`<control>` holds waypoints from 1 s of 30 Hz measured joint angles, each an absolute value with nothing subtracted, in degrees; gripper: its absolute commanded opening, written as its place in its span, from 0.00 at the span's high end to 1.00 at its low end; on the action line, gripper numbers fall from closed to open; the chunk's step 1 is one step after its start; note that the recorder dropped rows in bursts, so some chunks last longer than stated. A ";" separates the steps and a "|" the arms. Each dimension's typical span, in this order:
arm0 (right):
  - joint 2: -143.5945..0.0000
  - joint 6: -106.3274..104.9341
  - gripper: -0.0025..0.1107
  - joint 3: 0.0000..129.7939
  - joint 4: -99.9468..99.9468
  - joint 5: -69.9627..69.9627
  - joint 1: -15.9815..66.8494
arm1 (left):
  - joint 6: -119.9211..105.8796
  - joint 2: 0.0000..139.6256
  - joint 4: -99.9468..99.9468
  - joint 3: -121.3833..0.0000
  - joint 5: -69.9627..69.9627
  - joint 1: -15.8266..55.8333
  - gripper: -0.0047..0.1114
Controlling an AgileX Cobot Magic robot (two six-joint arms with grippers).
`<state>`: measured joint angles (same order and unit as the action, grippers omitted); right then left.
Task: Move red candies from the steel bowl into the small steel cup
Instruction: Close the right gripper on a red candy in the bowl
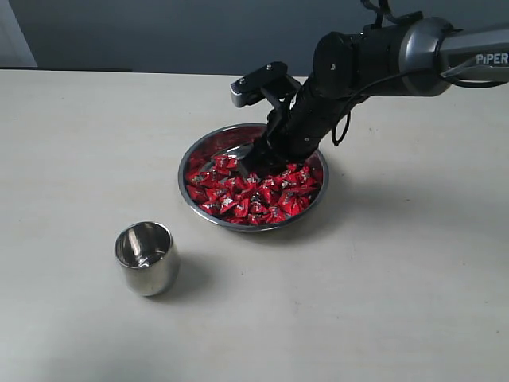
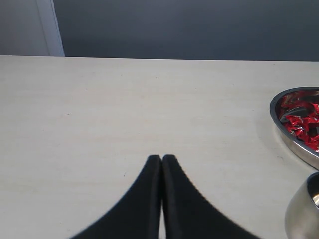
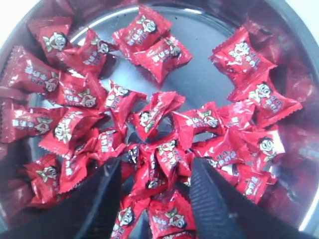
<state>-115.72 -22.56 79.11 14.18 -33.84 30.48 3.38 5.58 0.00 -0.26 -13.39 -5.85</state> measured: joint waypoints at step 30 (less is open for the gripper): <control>-123.57 -22.33 0.63 79.11 13.82 -22.46 30.48 | 3.38 5.58 0.00 -0.26 -13.39 -5.85 0.96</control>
<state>-123.57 -22.33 79.11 13.82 -22.46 30.48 3.38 5.58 0.00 -0.26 -13.39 -5.85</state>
